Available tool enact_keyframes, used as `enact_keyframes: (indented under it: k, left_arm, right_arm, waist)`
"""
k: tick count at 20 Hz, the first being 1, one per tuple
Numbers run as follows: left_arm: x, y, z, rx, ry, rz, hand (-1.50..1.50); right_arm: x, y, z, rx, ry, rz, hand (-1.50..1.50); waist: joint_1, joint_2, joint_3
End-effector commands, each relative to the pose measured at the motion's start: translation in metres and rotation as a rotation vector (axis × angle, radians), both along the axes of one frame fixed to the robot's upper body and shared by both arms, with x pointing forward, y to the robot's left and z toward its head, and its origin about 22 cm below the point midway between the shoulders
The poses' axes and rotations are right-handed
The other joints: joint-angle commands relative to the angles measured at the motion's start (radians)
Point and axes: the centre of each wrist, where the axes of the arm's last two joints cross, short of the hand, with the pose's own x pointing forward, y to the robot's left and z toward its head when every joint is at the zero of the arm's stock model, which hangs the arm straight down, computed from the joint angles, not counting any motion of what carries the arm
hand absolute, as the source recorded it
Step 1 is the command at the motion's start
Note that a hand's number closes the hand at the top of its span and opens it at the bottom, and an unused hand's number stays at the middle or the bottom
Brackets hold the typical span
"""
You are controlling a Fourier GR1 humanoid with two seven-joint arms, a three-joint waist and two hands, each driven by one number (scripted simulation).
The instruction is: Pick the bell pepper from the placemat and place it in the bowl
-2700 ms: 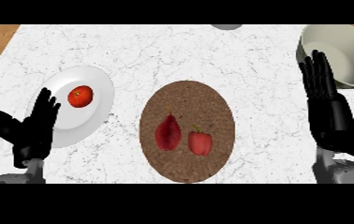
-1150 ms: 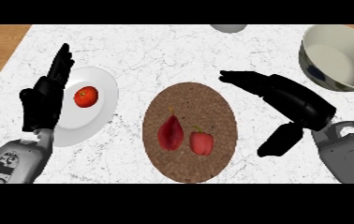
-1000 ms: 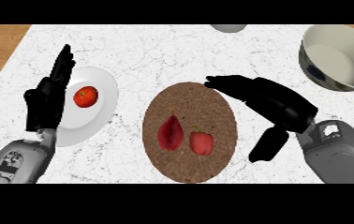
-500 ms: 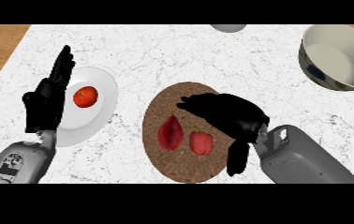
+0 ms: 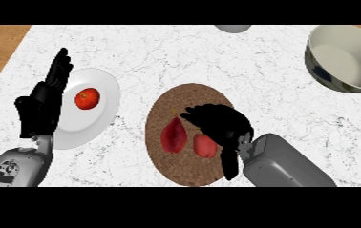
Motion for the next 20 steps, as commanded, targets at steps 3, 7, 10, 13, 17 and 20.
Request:
enact_keyframes:
  k: [3,7,10,13,17,20]
  left_arm:
    - [-0.01,-0.003,0.018,0.005,0.002,0.005,0.0]
    - [-0.008,-0.01,-0.002,-0.006,0.003,0.012,0.0]
    - [-0.02,0.007,-0.008,0.009,0.007,0.008,0.0]
    - [-0.015,0.005,-0.014,0.003,-0.003,-0.025,0.0]
    - [0.003,0.002,0.008,-0.002,-0.002,-0.009,0.0]
    - [0.005,0.007,-0.003,0.01,-0.012,-0.003,0.0]
  right_arm:
    - [0.009,-0.016,-0.02,-0.015,0.007,-0.009,-1.5]
    - [-0.001,0.001,-0.047,-0.029,0.012,-0.021,-1.5]
    - [0.026,0.014,-0.047,-0.022,0.022,-0.004,-1.5]
    - [0.017,0.011,-0.042,-0.016,0.019,-0.009,-1.5]
    - [0.025,0.018,-0.069,-0.077,0.011,0.104,1.5]
    - [0.017,0.027,-0.076,-0.027,-0.061,0.13,1.5]
  waist:
    - [0.001,0.0,0.001]
    - [-0.003,0.0,0.0]
    - [0.005,0.001,0.0]
    - [-0.002,0.0,0.0]
    - [0.003,0.003,0.0]
    - [0.0,0.002,0.0]
